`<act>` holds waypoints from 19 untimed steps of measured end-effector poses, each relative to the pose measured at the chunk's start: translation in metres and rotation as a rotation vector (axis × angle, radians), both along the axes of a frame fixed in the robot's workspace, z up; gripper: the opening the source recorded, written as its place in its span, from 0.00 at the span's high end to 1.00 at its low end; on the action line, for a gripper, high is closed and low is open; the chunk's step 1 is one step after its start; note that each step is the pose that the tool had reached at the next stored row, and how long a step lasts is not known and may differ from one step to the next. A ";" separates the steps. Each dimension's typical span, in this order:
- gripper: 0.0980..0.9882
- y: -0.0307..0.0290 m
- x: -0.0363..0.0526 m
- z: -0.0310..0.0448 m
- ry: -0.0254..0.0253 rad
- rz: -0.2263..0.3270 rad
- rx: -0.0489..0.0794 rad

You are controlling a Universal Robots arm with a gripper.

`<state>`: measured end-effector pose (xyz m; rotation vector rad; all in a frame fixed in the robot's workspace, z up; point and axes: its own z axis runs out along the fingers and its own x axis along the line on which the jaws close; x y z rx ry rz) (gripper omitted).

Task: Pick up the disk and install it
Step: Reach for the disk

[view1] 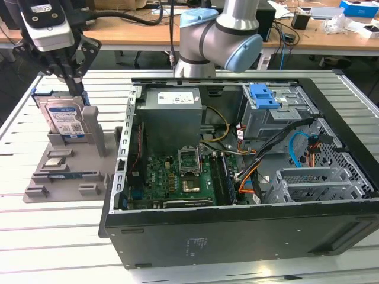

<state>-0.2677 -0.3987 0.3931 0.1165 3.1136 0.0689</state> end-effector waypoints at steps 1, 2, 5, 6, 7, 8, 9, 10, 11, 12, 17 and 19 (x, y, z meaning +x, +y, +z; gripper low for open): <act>0.99 0.0000 -0.0035 0.0000 0.0000 0.000 0.000; 0.99 0.0000 -0.0066 0.0000 0.0001 0.000 0.000; 0.99 0.0000 -0.0175 0.0000 0.0001 0.000 0.000; 0.99 0.0000 -0.0199 0.0000 0.0001 0.000 0.000; 0.99 0.0000 -0.0231 0.0000 0.0000 0.000 0.000; 0.99 0.0000 -0.0250 0.0000 0.0000 0.000 0.000; 0.99 0.0000 -0.0284 0.0000 0.0001 0.000 0.000; 0.99 0.0000 -0.0313 0.0000 0.0001 0.000 0.000; 0.99 0.0000 -0.0336 0.0000 0.0001 0.000 0.000; 0.99 0.0000 -0.0370 0.0000 0.0001 0.000 0.000; 0.99 0.0000 -0.0530 0.0000 0.0001 0.000 0.000; 0.99 0.0000 -0.0611 0.0000 0.0001 0.000 0.000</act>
